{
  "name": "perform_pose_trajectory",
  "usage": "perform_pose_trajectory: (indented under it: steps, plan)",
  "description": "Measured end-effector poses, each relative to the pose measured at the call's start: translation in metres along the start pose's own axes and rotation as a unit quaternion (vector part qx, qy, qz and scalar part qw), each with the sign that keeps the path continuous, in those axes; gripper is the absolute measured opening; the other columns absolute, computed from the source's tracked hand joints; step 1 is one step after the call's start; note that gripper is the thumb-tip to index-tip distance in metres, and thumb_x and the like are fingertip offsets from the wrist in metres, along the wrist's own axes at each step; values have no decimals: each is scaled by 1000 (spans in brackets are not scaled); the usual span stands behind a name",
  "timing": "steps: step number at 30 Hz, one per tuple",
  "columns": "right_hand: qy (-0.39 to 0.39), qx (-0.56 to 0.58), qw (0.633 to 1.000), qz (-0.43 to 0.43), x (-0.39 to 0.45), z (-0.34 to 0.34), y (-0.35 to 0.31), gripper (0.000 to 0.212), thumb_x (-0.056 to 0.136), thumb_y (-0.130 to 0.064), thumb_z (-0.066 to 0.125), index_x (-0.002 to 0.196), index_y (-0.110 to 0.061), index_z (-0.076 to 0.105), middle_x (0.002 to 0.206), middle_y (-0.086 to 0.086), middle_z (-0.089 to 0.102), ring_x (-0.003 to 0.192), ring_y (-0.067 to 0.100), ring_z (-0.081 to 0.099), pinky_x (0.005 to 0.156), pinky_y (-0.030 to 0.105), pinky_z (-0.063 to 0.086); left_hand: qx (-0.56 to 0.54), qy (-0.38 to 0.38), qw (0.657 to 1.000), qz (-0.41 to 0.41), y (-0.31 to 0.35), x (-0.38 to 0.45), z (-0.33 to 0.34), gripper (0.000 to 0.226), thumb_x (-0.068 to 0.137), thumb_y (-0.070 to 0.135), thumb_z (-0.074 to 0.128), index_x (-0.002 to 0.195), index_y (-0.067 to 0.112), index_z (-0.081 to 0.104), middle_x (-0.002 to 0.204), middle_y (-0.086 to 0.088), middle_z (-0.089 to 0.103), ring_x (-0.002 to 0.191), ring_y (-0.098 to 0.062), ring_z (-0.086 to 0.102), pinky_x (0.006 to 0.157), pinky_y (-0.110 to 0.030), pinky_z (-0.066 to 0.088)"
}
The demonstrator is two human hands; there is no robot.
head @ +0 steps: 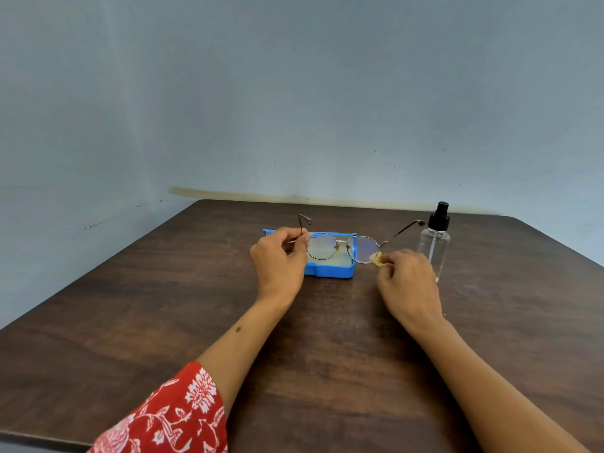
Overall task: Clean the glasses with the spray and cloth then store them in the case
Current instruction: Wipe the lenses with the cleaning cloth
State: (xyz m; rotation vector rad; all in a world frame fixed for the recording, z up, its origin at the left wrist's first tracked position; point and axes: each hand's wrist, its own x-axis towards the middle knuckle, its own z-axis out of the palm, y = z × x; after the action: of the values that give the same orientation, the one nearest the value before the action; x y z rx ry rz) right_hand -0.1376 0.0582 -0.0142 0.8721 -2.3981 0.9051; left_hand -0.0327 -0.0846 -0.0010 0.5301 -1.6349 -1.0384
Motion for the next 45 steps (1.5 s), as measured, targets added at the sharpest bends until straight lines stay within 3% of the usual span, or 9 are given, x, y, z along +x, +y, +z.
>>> perform_pose_trajectory:
  steps: [4,15,24,28,32,34,38,42,45]
  plan:
    - [8,13,1000,-25,2,2,-2,22,85,-2,43,65,-13,41,80,15,57,78,26,40,65,28,24,9,-22,1000,-5,3,-3,0,12,82,12,69,93,10,72,80,-3,73,76,-13,70,76,-34,59]
    - [22,11,1000,-13,2,0,-2,21,83,-1,44,66,-11,43,82,16,57,76,23,34,63,28,22,53,-67,996,-20,11,-4,-2,9,81,7,69,84,13,75,70,13,65,69,1,64,64,-10,52]
    - [31,-12,999,-23,6,-1,0,17,85,-1,45,82,2,60,93,18,60,85,28,41,65,27,22,-55,-81,983,-159,11,-2,1,6,77,9,74,81,13,73,75,-4,71,74,-19,71,74,-33,58]
    - [40,-4,999,-34,5,0,-1,19,85,1,46,88,4,64,96,18,62,90,34,48,65,23,20,-105,-59,971,-207,12,-3,3,18,75,4,73,93,-1,71,80,-11,70,74,-21,71,70,-30,59]
    - [45,80,995,27,3,-2,-3,29,86,-3,49,111,-4,64,104,13,66,96,32,58,70,28,31,-108,-26,971,-212,15,-2,1,18,77,4,71,95,2,70,83,-10,70,77,-20,71,70,-29,59]
    - [47,142,986,79,2,-4,-2,32,88,-4,48,117,-7,61,107,7,66,91,25,58,70,19,32,-106,-8,971,-214,15,-1,0,13,78,4,70,92,4,70,80,-10,70,78,-20,71,73,-31,59]
    - [37,320,924,204,2,-4,-4,24,90,-5,49,105,-12,65,100,4,62,74,16,65,73,27,56,-90,16,974,-209,15,1,-2,20,81,3,68,70,19,65,76,-7,69,77,-20,70,76,-34,58]
    - [-14,452,850,271,2,-1,-10,13,86,-5,59,88,-14,69,88,4,68,71,14,69,80,32,57,-79,31,974,-210,14,2,-4,23,81,1,67,69,21,64,77,-7,69,75,-19,69,77,-36,58]
    - [12,423,880,215,0,-2,-13,16,75,-6,69,86,-16,71,77,0,70,75,13,65,73,26,54,-90,42,971,-218,13,3,-5,27,81,-2,67,64,19,64,69,-7,68,71,-21,69,77,-40,58]
